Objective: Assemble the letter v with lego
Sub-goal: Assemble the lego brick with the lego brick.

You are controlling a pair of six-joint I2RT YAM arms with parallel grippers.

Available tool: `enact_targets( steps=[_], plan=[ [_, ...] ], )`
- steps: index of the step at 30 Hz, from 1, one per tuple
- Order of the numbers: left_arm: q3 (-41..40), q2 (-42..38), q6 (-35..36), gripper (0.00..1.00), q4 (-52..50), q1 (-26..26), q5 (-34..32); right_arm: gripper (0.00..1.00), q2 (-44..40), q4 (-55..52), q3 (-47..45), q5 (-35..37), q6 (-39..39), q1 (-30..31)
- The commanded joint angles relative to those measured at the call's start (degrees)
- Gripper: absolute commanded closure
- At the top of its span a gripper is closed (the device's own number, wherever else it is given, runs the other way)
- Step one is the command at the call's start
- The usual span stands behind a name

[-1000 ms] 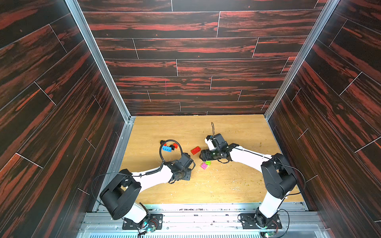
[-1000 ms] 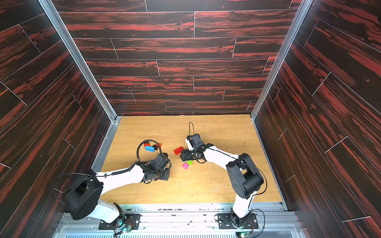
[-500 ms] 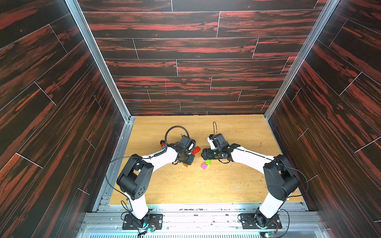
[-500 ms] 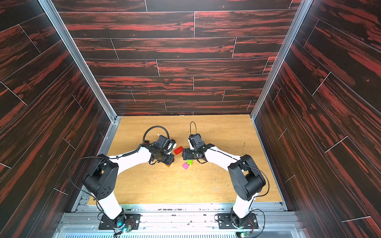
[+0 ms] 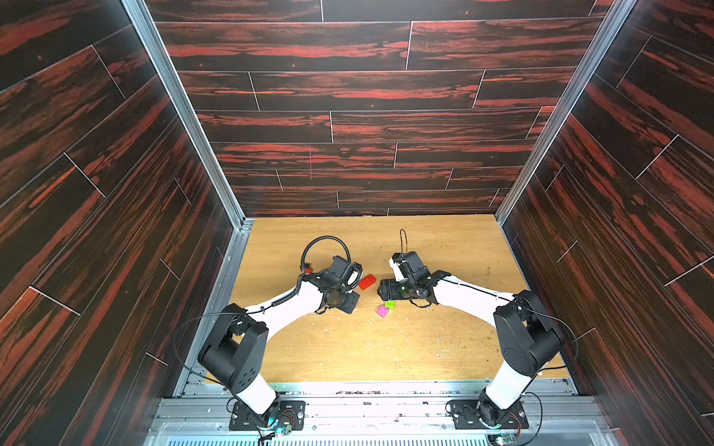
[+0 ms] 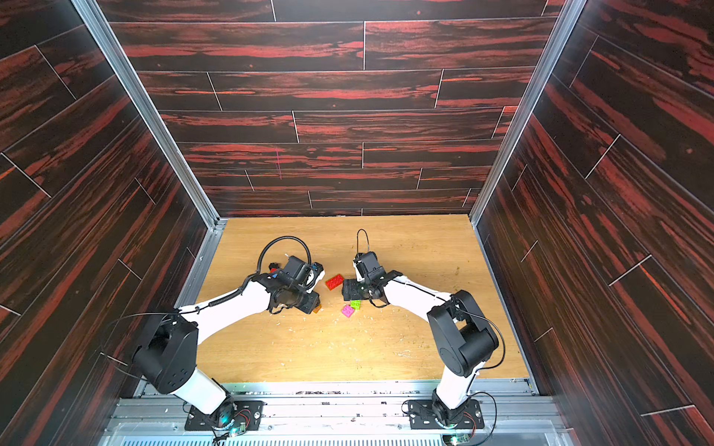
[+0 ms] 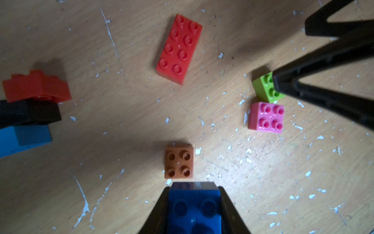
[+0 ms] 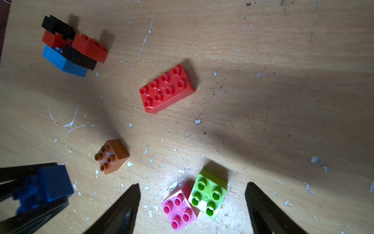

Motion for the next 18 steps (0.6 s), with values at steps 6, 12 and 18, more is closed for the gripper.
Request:
enact_targets(
  steps=[6, 12, 18],
  plan=[
    [-3.63, 1.37, 0.68, 0.8, 5.07, 0.3, -0.37, 0.16, -2.05, 0.66, -1.08, -0.59, 0.47, 0.35],
    [-5.78, 2.31, 0.14, 0.81, 9.03, 0.3, -0.4, 0.16, -1.91, 1.14, -1.73, -0.7, 0.37, 0.3],
    [-6.08, 3.29, 0.24, 0.8, 9.72, 0.48, -0.71, 0.16, -1.64, 1.71, -1.93, -1.09, 0.39, 0.28]
  ],
)
